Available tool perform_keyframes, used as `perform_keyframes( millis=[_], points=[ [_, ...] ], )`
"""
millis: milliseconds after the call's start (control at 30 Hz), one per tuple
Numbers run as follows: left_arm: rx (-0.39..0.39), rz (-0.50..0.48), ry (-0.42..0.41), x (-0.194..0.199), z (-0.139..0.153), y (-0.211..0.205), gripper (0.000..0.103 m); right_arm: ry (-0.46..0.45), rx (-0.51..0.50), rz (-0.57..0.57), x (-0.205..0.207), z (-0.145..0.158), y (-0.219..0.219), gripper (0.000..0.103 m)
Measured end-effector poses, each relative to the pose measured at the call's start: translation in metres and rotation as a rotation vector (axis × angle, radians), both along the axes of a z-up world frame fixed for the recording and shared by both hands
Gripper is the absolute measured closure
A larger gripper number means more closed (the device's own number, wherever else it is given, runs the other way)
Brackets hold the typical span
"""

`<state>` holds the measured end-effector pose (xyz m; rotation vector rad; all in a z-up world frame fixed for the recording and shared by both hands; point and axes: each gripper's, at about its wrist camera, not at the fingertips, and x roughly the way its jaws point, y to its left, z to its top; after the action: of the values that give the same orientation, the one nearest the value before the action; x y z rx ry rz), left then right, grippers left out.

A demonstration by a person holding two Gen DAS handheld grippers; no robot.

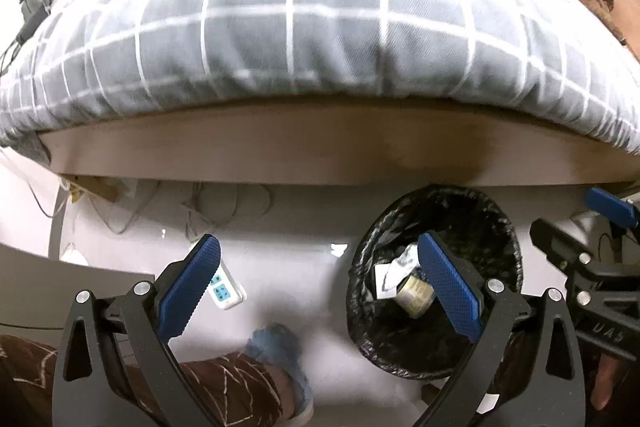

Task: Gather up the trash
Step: 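Move both open tools back toward the trash on the bed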

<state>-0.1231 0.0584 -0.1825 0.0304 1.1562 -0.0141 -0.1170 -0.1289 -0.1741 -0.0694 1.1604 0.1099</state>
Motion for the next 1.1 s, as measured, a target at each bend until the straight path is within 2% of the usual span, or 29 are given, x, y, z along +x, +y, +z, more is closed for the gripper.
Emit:
perform_keyframes(
  millis=[133,400,600,900,1100],
  points=[
    [-0.004,-0.008,-0.046,0.002,0.020,-0.003,0.006,-0.086,-0.006,-0.030,0.000,0.026,-0.009,0.008],
    [-0.017,-0.029,-0.152,0.009,0.063,-0.015,0.006,-0.245,-0.016,-0.090,-0.003,0.071,-0.034,0.008],
    [-0.034,-0.061,-0.214,0.017,0.088,-0.027,0.006,-0.423,-0.018,-0.118,-0.007,0.113,-0.049,0.008],
    [-0.054,-0.056,-0.287,0.056,0.119,-0.036,0.006,-0.476,0.004,-0.149,0.019,0.136,-0.069,0.008],
    [-0.048,-0.049,-0.313,0.100,0.128,-0.035,0.006,-0.489,-0.024,-0.161,0.059,0.137,-0.084,0.008]
  ],
)
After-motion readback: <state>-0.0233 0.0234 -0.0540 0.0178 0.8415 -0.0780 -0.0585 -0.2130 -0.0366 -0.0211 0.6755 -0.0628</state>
